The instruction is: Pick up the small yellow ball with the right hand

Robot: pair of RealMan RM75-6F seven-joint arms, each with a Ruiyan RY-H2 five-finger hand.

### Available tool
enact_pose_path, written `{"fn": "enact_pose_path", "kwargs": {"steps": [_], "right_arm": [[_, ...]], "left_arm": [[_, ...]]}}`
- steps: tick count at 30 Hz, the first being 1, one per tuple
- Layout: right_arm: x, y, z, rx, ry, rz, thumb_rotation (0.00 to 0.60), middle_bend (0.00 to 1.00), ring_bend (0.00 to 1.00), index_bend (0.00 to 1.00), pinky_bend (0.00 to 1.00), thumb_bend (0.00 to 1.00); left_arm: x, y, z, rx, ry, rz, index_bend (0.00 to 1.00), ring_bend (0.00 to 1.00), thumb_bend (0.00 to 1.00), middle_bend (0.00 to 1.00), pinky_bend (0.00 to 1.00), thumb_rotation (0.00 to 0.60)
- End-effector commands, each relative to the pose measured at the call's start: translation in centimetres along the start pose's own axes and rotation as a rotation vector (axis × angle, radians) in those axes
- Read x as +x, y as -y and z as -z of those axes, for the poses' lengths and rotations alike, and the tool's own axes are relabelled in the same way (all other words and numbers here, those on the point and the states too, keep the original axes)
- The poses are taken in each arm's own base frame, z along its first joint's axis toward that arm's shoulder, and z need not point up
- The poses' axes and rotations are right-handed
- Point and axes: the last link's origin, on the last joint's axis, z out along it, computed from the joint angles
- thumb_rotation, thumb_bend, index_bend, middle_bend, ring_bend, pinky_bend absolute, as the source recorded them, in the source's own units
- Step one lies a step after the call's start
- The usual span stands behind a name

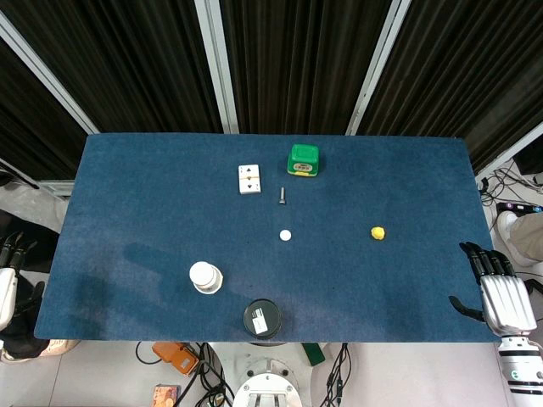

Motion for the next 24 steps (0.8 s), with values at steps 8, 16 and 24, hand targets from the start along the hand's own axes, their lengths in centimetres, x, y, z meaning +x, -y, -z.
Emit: {"fn": "enact_pose_path", "kwargs": {"steps": [8, 16, 24], "right_arm": [[-0.1, 0.0, -0.2, 0.000, 0.013, -0.004, 0.600, 0.18, 0.21, 0.16, 0.17, 0.30], [-0.4, -1.2, -1.3, -0.039, 0.032, -0.020, 0.600, 0.18, 0.21, 0.16, 0.17, 0.30], [-1.8, -1.1, -4.3, -0.010, 0.068, -0.030, 0.600, 0.18, 0.21, 0.18, 0.17, 0.30]], "left_arm": [[0.0, 0.0, 0.0, 0.000, -0.001, 0.000, 0.17, 0.06, 0.30, 0.05, 0.17, 0.600], [0.0, 0.0, 0.1, 0.001, 0.001, -0.004, 0.17, 0.06, 0.29, 0.05, 0.17, 0.600], [0.0, 0.0, 0.3, 0.011, 0.002, 0.001, 0.17, 0.06, 0.29, 0.05, 0.17, 0.600]]}}
